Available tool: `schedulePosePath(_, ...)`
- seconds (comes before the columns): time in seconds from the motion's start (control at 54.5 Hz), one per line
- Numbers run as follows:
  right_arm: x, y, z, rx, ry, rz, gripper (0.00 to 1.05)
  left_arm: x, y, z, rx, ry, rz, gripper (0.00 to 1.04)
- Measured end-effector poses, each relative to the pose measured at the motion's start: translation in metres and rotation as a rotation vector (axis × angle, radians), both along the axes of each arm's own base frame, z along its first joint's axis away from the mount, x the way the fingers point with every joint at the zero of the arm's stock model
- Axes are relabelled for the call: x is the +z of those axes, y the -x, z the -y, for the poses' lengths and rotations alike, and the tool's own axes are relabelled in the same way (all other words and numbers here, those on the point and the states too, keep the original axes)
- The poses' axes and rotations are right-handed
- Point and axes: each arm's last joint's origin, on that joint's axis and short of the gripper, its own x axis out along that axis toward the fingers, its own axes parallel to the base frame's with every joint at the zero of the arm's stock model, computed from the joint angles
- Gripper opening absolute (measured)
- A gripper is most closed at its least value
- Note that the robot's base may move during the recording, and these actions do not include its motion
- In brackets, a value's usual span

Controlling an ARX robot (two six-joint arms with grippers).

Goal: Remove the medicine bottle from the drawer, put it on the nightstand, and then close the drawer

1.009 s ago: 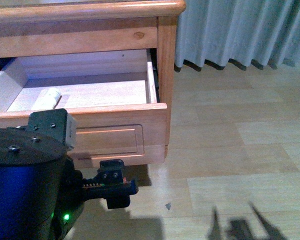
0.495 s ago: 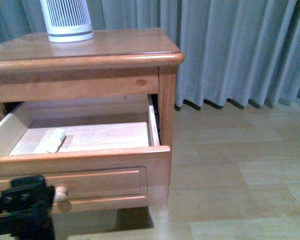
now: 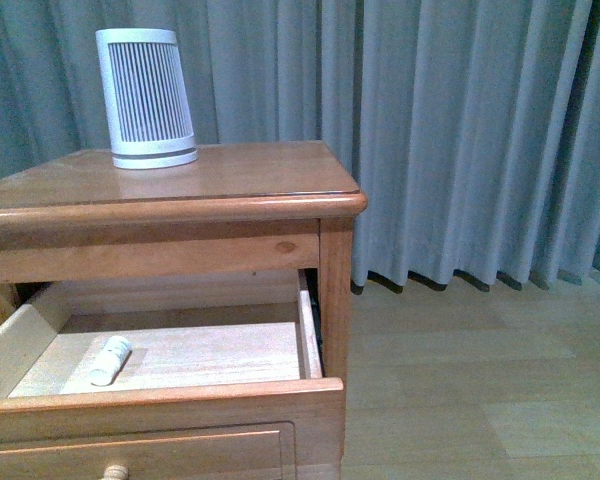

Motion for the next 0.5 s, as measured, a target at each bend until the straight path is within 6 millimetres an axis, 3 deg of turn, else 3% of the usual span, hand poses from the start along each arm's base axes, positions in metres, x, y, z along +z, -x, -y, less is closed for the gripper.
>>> schedulePosePath(0.293,0.000,0.000,0.000,-0.003,0.000,0.000,0.98,-0.023,0.009,-0.014,0.004,-0.022,0.004,0.02)
schedulePosePath(0.495,0.000,0.000,0.000,-0.003,0.000,0.001,0.98,-0.034,0.015,-0.027,0.014,-0.027,0.007,0.03)
